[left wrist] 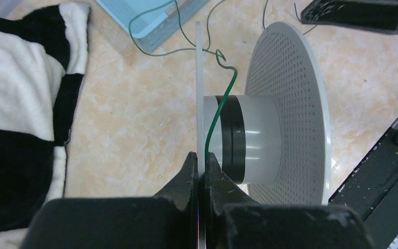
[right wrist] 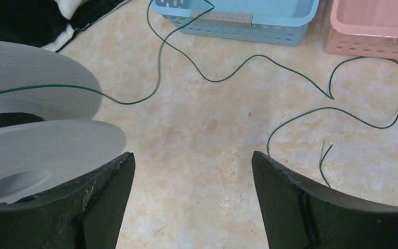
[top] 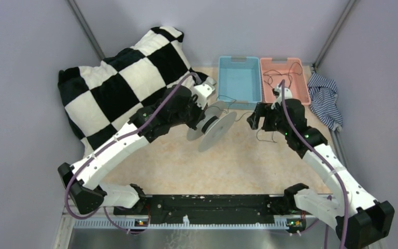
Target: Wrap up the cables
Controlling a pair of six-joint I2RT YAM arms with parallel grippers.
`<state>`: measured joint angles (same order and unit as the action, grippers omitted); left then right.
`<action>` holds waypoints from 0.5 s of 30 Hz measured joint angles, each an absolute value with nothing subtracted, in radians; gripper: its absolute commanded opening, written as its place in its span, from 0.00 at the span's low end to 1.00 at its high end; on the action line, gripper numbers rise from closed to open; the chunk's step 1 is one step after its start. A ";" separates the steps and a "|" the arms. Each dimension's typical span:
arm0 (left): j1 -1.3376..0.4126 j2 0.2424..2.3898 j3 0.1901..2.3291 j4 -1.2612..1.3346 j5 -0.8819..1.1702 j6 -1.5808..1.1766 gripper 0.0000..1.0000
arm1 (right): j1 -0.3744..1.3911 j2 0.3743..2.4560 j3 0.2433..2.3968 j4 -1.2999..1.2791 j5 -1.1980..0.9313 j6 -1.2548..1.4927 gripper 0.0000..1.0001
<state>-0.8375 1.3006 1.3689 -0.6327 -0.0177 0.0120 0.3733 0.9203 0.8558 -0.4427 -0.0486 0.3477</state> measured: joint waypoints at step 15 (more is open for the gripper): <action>-0.768 1.146 1.499 -0.730 -0.046 -0.015 0.00 | 0.373 1.157 0.826 -0.223 0.138 0.047 0.84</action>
<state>-0.7681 1.1461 1.4990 -0.7300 -0.0463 -0.0154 0.3733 1.1572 0.8257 -0.2230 0.1375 0.0467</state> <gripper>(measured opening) 0.026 0.827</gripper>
